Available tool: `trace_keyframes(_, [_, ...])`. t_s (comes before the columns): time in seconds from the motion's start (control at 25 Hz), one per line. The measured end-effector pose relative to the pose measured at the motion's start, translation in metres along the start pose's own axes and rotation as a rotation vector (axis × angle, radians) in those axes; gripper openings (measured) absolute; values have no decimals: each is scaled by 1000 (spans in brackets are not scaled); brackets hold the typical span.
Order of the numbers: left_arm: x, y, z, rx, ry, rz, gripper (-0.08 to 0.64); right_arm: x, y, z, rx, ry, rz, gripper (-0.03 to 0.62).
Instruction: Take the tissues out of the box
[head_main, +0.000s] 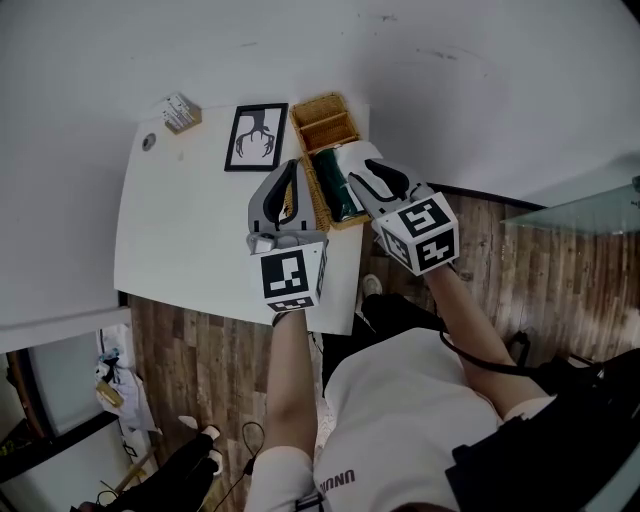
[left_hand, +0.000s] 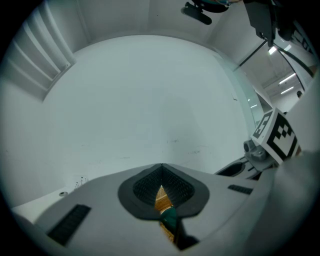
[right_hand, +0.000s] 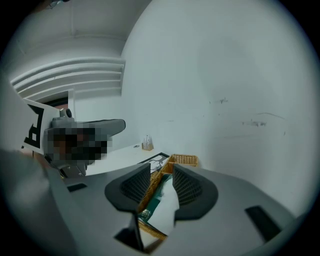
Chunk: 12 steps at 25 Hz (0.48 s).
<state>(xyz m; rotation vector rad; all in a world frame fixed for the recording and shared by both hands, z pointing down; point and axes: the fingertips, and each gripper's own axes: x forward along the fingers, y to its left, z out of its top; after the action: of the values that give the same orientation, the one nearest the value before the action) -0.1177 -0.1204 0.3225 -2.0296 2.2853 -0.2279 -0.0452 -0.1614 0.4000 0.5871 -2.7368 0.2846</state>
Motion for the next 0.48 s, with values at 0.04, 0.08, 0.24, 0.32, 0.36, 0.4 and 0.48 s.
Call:
trace_keyframes(0.04, [2, 2, -3, -6, 6, -3, 11, 3, 0, -2, 3, 9, -8, 141])
trace_keyframes(0.08, [3, 3, -6, -14, 13, -7, 11, 6, -1, -5, 5, 21, -20, 149])
trace_keyframes(0.24, [12, 7, -19, -31, 36, -54, 11, 20, -6, -17, 28, 68, -76, 181])
trace_keyframes(0.32, [17, 7, -29, -29, 55, -96, 11, 27, -7, -22, 44, 91, -98, 195])
trace_keyframes(0.36, [20, 7, -34, -30, 64, -116, 11, 30, -7, -25, 47, 106, -107, 200])
trace_keyframes(0.4, [22, 7, -38, -33, 71, -132, 11, 33, -8, -28, 49, 122, -115, 206])
trace_keyframes(0.48, [26, 9, -45, -44, 81, -156, 11, 39, -8, -34, 57, 150, -130, 216])
